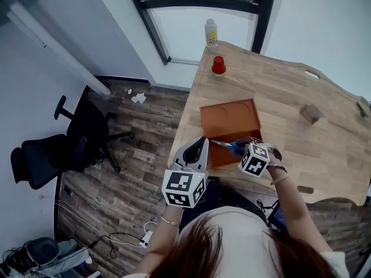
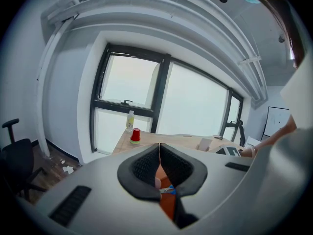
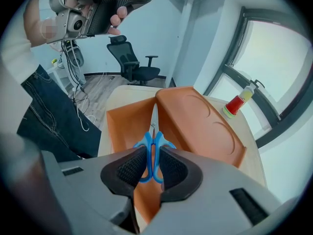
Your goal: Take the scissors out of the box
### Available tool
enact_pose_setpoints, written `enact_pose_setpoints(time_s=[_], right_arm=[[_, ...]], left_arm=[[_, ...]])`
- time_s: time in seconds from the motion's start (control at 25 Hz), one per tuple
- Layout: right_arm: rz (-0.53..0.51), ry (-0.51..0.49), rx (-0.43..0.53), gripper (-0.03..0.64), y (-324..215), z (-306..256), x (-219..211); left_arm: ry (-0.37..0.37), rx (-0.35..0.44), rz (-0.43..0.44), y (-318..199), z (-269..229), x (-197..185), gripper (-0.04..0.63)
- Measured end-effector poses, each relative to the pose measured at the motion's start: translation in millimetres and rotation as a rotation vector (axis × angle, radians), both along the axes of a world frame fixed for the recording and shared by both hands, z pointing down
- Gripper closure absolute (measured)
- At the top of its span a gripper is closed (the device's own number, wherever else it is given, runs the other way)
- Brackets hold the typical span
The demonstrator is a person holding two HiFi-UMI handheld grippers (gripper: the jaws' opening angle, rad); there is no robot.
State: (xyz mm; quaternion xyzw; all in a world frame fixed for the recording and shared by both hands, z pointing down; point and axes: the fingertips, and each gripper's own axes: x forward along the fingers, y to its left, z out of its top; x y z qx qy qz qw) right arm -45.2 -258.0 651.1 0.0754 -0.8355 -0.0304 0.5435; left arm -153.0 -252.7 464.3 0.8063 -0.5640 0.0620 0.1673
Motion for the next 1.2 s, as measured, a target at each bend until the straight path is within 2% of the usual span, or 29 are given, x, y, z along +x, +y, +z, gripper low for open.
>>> enact_pose_setpoints(time_s=[0.6, 1.2], right_arm=[[0.085, -0.104, 0.027, 0.506, 16, -25, 5], [0.227, -0.264, 0.079, 0.506, 12, -66, 1]], left_arm=[[-0.01, 0.029, -0.002, 6, -13, 11, 0.575], [-0.008, 0.055, -0.003, 6, -28, 18, 0.575]])
